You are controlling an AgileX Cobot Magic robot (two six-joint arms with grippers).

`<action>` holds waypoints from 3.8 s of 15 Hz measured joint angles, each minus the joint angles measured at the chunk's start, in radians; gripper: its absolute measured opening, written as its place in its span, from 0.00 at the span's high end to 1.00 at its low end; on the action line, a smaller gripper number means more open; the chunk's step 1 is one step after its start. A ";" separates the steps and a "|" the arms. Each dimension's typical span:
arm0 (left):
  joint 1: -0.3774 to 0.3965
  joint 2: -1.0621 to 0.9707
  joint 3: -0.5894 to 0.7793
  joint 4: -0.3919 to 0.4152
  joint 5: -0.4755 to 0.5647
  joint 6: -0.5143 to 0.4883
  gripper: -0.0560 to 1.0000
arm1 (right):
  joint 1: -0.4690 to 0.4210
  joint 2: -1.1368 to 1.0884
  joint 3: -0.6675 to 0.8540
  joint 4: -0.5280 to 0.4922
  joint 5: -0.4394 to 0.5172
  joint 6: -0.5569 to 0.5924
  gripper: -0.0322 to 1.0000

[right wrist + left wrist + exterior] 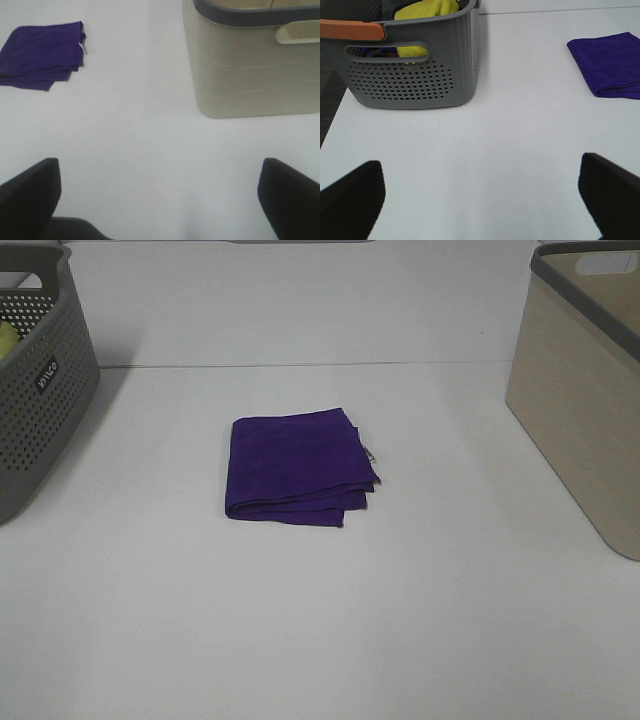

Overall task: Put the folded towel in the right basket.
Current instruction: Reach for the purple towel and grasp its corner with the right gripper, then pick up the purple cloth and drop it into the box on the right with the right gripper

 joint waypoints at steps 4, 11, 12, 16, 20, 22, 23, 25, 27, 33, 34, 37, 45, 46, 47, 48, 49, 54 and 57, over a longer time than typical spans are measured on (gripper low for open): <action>0.000 0.000 0.000 0.000 0.000 0.000 0.01 | 0.000 0.465 -0.205 0.088 -0.001 -0.007 0.02; 0.000 0.000 0.000 0.000 0.000 0.000 0.01 | 0.000 1.121 -0.520 0.323 -0.056 -0.078 0.02; 0.000 0.000 0.000 0.000 0.000 0.000 0.01 | 0.000 1.188 -0.544 0.371 -0.077 -0.122 0.02; 0.000 0.000 0.000 0.000 0.000 0.000 0.01 | 0.070 1.565 -0.734 0.535 -0.114 -0.225 0.02; 0.000 0.000 0.000 0.000 0.000 0.000 0.01 | 0.199 1.867 -0.951 0.541 -0.146 -0.221 0.02; 0.000 0.000 0.000 0.000 0.000 0.000 0.01 | 0.210 1.974 -1.025 0.541 -0.147 -0.207 0.02; 0.000 0.000 0.000 0.000 0.000 0.000 0.01 | 0.214 2.032 -1.070 0.540 -0.148 -0.193 0.02; 0.000 0.000 0.000 0.000 0.000 0.000 0.01 | 0.225 2.115 -1.145 0.539 -0.150 -0.171 0.03; 0.000 0.000 0.000 0.000 0.000 0.000 0.01 | 0.245 2.179 -1.211 0.539 -0.159 -0.161 0.03; 0.000 0.000 0.000 0.000 0.000 0.000 0.01 | 0.270 2.267 -1.266 0.497 -0.183 -0.082 0.05; 0.000 0.000 0.000 0.000 0.000 0.000 0.01 | 0.273 2.269 -1.267 0.487 -0.183 -0.068 0.06; 0.000 0.000 0.000 0.000 0.000 0.000 0.01 | 0.352 2.298 -1.283 0.488 -0.227 -0.045 0.09; 0.000 0.000 0.000 0.000 0.000 0.000 0.01 | 0.538 2.360 -1.292 0.514 -0.434 0.012 0.94; 0.000 0.000 0.000 0.000 0.000 0.000 0.01 | 0.542 2.360 -1.291 0.514 -0.438 0.012 0.94; 0.000 0.000 0.000 0.000 0.000 0.000 0.01 | 0.542 2.360 -1.291 0.516 -0.438 0.012 0.94; 0.000 0.000 0.000 0.000 0.000 0.000 0.01 | 0.542 2.360 -1.291 0.516 -0.438 0.012 0.94; 0.000 0.000 0.000 0.000 0.000 0.000 0.01 | 0.542 2.357 -1.291 0.516 -0.438 0.012 0.94; 0.000 0.000 0.000 0.000 0.000 0.000 0.01 | 0.544 2.243 -1.311 0.399 -0.211 -0.015 0.94; 0.000 0.000 0.000 0.000 0.000 0.000 0.01 | 0.545 2.072 -1.360 0.340 -0.145 -0.014 0.94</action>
